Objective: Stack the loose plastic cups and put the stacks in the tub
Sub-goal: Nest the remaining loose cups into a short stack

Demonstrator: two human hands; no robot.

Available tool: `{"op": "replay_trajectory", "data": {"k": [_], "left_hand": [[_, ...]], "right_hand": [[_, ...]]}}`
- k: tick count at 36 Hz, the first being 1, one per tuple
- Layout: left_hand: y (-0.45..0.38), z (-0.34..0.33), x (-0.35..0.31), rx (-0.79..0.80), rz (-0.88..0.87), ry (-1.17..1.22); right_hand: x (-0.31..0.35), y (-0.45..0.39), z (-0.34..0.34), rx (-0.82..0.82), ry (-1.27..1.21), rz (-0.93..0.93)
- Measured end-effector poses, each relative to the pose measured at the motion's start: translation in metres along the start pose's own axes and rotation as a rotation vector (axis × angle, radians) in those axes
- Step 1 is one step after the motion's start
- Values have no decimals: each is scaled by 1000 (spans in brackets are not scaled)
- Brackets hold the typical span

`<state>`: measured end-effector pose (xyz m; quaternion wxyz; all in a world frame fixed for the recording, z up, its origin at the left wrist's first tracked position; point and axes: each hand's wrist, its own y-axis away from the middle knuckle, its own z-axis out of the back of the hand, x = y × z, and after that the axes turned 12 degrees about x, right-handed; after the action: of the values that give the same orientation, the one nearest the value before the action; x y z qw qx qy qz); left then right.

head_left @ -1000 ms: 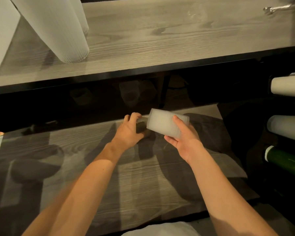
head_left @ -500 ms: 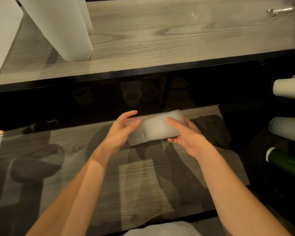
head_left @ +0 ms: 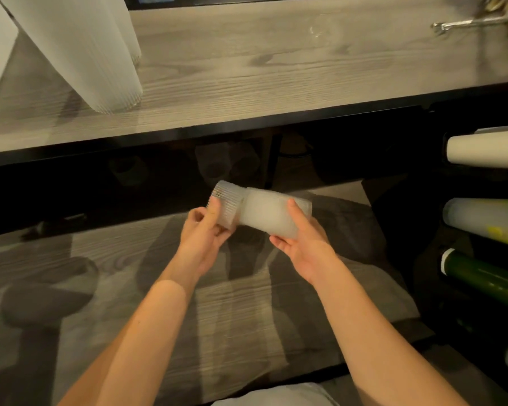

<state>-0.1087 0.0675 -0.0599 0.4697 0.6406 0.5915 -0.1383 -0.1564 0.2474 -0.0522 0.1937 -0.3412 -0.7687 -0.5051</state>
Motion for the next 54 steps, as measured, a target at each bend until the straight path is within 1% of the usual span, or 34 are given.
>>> {"op": "replay_trajectory", "data": {"k": [2,3,4,6,8,10,14,18,23,27,29,31,33,35,36,39,40,41,43,45,47,48,50,52,54], "left_hand": [[3,-4,5,23,8,-275],[3,-4,8,54,4,-383],[3,-2,9,92,11,-438],[3,2,6,150,30,-453],[1,7,3,165,45,-435],[0,10,1,216,64,-455],[0,8,-3,354,143,-644],[-2,12,-2,335,144,-706],[-12,28,5,291,123,-773],[-16,34,3,316,77,-797],[-20,35,-1,269,35,-753],[-34,36,-10,114,-28,-767],[-56,34,-23,-54,-68,-945],[-81,26,-40,-171,-14,-1190],[-92,22,-49,-183,-73,-1296],[-136,16,-71,-190,-299,-1341],[-145,13,-76,-183,-325,-1344],[-149,7,-80,-140,-302,-1322],[-164,-1,-87,2,-209,-1365],[-180,-8,-92,113,-191,-1464],[-193,-9,-94,148,-165,-1563],[-192,-10,-93,154,-120,-1627],[-194,-6,-89,187,-9,-1673],[-194,-2,-87,225,72,-1697],[-192,1,-88,286,137,-1789]], "right_hand": [[-3,1,-3,-11,-18,15],[-4,1,-3,-12,-12,21],[-4,1,-2,-9,1,23],[-3,2,0,16,48,20],[0,3,2,57,120,7],[4,3,2,91,167,-19],[4,0,-2,142,238,-37],[1,-4,-5,158,264,-32],[-8,-12,-5,198,251,27],[-16,-16,-8,201,231,73],[-19,-17,-11,193,218,99],[-20,-18,-15,180,208,129],[-21,-19,-18,178,187,152],[-21,-21,-19,184,163,177],[-22,-22,-19,183,153,187],[-26,-24,-18,175,145,215],[-28,-25,-19,168,147,222],[-29,-26,-19,156,150,232],[-30,-28,-18,133,147,250],[-30,-31,-16,125,155,260],[-31,-34,-15,132,174,263],[-31,-35,-14,139,181,260],[-32,-35,-14,145,186,252],[-33,-33,-16,138,177,249],[-35,-31,-17,124,150,238]]}}
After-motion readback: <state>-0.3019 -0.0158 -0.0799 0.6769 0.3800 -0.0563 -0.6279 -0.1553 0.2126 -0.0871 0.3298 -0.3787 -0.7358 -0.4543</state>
